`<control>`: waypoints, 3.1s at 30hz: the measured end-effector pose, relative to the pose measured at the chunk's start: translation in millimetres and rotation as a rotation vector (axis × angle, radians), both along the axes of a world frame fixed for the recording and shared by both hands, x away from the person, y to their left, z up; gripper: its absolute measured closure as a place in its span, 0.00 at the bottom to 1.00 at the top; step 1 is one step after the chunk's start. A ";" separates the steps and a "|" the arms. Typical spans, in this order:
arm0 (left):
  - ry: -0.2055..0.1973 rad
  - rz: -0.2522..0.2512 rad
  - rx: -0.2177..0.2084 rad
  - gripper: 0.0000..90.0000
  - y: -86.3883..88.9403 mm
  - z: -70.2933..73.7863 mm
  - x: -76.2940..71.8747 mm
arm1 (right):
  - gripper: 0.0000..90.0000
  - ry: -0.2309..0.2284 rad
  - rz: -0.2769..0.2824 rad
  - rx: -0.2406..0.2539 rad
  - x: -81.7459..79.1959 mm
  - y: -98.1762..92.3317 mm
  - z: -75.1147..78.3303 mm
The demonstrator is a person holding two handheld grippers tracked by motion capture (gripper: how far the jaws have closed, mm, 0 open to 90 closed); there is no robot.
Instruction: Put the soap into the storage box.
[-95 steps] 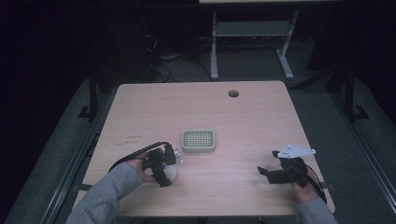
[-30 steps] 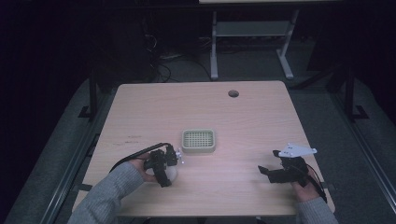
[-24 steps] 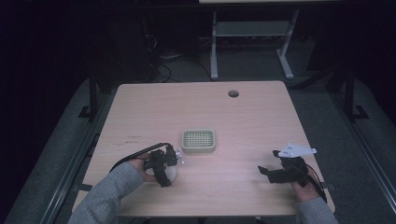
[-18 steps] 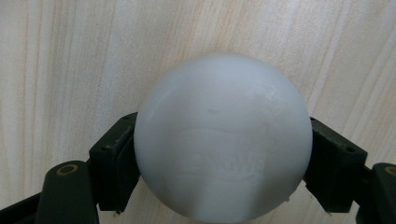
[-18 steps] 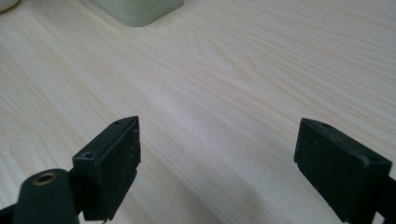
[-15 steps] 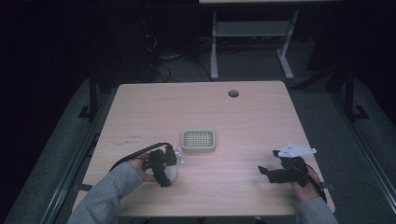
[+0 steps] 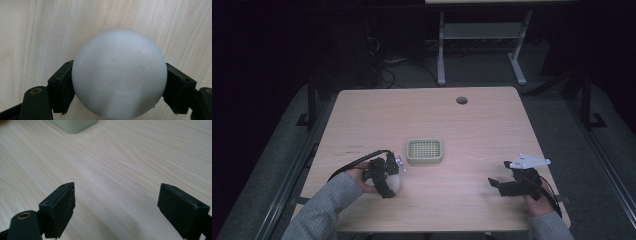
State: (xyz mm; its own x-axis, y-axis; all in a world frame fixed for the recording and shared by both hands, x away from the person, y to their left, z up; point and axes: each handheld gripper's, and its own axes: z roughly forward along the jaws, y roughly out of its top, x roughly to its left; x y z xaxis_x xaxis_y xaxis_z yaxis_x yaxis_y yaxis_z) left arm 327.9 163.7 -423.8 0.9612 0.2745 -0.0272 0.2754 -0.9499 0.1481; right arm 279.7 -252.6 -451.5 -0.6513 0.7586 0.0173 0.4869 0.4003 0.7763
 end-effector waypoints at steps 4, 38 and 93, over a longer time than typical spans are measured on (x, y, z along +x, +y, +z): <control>-0.005 -0.005 -0.001 0.25 -1.3 2.6 -0.2 | 0.16 0.004 -0.003 0.000 0.1 0.2 -0.2; -0.035 -0.061 0.009 0.25 -25.0 29.5 18.4 | 0.16 0.005 -0.008 0.008 1.0 -2.0 0.0; -0.044 -0.110 0.006 0.25 -72.7 56.9 66.5 | 0.15 0.005 -0.008 0.018 1.4 -2.7 0.5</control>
State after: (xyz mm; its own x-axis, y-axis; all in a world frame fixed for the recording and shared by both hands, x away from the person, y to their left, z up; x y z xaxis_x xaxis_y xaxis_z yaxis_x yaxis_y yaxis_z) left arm 394.4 91.0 -367.0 0.9858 0.1672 0.0168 0.1628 -0.9750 0.1514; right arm 281.1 -255.3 -450.9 -0.6453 0.7631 0.0340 0.4936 0.3826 0.7810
